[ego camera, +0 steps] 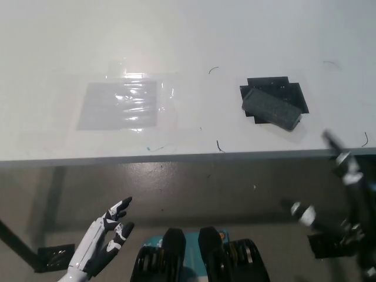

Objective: A whiteboard eraser is kept on the black marked spot on the table infront of the robot and the robot uses its right hand to swipe it back and forth on the table twice to clean it

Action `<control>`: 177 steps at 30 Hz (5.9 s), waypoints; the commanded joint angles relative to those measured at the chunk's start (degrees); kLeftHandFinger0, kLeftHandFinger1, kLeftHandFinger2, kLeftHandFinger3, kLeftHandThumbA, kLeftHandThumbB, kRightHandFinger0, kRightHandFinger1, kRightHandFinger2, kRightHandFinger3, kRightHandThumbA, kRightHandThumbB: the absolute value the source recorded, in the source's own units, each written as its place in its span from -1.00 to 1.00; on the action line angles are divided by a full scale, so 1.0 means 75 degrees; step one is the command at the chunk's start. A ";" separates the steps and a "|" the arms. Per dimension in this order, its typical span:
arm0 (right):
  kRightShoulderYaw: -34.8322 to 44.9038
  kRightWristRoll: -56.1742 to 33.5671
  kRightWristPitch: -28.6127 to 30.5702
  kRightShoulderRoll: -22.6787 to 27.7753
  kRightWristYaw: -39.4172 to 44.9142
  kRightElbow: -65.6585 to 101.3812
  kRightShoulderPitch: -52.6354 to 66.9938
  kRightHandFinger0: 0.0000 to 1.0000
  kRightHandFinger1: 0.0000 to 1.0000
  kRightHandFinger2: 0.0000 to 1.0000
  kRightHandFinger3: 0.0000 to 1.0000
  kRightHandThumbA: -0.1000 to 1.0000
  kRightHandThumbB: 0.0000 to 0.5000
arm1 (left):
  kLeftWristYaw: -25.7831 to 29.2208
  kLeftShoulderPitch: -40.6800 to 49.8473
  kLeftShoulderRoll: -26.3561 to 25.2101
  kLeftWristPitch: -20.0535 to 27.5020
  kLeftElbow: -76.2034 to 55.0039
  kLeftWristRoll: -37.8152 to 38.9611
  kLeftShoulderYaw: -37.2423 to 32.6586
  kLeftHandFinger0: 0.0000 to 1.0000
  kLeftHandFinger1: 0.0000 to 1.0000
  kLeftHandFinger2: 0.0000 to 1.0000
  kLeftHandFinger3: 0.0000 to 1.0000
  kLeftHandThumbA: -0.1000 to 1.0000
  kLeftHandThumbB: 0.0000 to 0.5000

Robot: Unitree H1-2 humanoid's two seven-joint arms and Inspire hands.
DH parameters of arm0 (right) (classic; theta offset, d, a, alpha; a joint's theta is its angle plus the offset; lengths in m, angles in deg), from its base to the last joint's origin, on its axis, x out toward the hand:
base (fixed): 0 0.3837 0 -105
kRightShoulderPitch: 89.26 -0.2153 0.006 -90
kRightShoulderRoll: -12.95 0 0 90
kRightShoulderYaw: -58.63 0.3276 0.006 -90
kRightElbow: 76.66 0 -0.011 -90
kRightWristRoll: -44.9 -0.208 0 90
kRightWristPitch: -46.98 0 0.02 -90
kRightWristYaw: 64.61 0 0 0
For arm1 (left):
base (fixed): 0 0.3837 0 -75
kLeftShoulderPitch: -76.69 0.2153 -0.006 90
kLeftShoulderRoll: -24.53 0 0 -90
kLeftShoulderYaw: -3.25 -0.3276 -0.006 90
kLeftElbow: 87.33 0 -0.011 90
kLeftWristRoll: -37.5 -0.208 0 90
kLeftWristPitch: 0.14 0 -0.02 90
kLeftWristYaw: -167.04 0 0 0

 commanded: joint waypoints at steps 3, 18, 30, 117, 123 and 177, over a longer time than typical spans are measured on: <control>0.0676 0.0440 -0.5320 0.2768 0.2418 0.0953 -0.6414 1.00 1.00 1.00 1.00 1.00 0.47 | -0.0198 -0.0135 -0.0193 0.0852 -0.0117 -0.0030 -0.0005 1.00 1.00 1.00 1.00 0.72 0.39; -0.2238 0.2405 -0.4664 0.1111 0.2353 -0.8902 -1.1465 1.00 1.00 1.00 1.00 1.00 0.64 | -0.0164 -0.0005 -0.0243 0.1016 0.0004 -0.0003 0.0051 1.00 1.00 1.00 1.00 0.71 0.40; -0.3163 0.2223 -0.4861 -0.0053 0.2055 -1.1553 -1.1232 1.00 1.00 1.00 1.00 1.00 0.72 | -0.0172 0.0142 -0.0235 0.1035 -0.0041 0.0098 0.0049 1.00 1.00 1.00 1.00 0.65 0.32; -0.3461 0.1794 -0.3292 -0.0042 -0.0627 -1.2799 -0.9422 -1.00 -1.00 -0.85 -0.22 0.89 0.74 | -0.0580 0.0085 -0.0387 0.0763 -0.0257 0.0206 0.0044 0.99 1.00 1.00 1.00 0.41 0.25; -0.3354 0.1752 -0.2908 -0.0020 -0.0943 -1.2827 -0.9314 -1.00 -0.90 -0.76 -0.60 0.80 0.81 | -0.0629 0.0038 -0.0390 0.0628 -0.0348 0.0208 0.0051 0.91 1.00 1.00 1.00 0.43 0.33; -0.4019 0.2177 -0.3084 -0.2660 0.0510 -1.2915 -0.9752 -1.00 -0.93 -0.69 -0.29 0.90 0.73 | -0.0811 -0.0228 -0.0348 0.0602 -0.0297 0.0185 0.0171 0.84 1.00 1.00 1.00 0.43 0.23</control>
